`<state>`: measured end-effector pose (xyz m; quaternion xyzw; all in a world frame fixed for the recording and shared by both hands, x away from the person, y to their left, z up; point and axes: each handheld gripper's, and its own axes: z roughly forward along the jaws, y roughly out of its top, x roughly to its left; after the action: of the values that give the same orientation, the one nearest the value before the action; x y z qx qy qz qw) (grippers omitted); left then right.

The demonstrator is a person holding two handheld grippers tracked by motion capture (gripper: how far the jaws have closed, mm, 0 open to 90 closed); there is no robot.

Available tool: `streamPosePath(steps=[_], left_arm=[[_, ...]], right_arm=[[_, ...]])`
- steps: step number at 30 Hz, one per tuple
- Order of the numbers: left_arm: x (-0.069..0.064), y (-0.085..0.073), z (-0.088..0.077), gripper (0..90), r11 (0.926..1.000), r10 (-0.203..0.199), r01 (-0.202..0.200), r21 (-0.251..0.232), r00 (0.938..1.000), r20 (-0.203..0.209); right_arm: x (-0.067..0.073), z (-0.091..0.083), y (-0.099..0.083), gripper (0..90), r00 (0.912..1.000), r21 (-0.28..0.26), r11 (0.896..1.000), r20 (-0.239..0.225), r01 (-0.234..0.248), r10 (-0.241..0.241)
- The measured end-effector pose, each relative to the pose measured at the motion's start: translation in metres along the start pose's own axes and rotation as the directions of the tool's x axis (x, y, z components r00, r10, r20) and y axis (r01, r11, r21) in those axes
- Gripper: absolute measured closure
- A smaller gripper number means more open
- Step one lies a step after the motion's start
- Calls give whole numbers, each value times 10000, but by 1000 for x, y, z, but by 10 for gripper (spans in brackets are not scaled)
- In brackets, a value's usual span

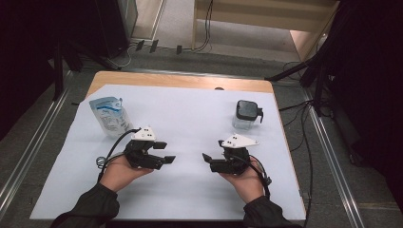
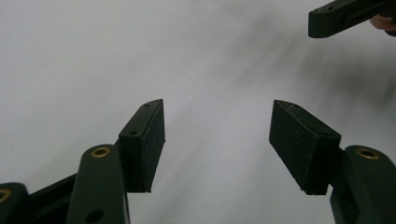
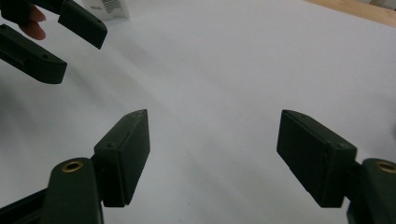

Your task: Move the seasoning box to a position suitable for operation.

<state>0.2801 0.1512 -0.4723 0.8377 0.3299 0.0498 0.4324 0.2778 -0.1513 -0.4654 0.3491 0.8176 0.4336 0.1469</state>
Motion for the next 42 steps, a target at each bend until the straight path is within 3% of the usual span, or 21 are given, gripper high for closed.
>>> streamPosePath(steps=[5, 7, 12, 15, 19, 26, 32, 42], left_arm=[[2, -1, -1, 316, 10000, -15, 15, -7, 10000, -22], [2, -1, -2, 309, 10000, 49, -49, -23, 9999, 124], [3, -2, -4, 304, 10000, 58, -58, 12, 10000, 39], [4, -3, -4, 301, 9999, 156, -156, 45, 9999, 36], [6, -3, -9, 338, 9997, 215, -215, 80, 9998, -9], [10, -4, -16, 348, 9996, 273, -274, -56, 9996, -75], [14, -4, -20, 347, 9997, 180, -181, -135, 9998, -67], [17, -4, -25, 333, 9996, 161, -162, -210, 9999, -41]], right_arm=[[-3, -3, 0, 336, 9997, -167, 9997, -198, -156, 153], [-3, -5, 0, 352, 9999, -329, 9994, -106, -63, 60], [-2, -10, 1, 419, 9997, -552, 9985, 245, 15, -2], [-3, -11, 1, 424, 9994, -534, 9986, 339, 5, 13], [-8, -8, -1, 414, 9984, -218, 9982, 80, -553, 555], [-12, -10, -5, 416, 9980, -266, 9985, 391, -483, 493], [-19, -11, -10, 442, 9946, -295, 9962, 622, -813, 830], [-31, -15, -10, 350, 9865, -471, 9903, 927, -1308, 1347]])
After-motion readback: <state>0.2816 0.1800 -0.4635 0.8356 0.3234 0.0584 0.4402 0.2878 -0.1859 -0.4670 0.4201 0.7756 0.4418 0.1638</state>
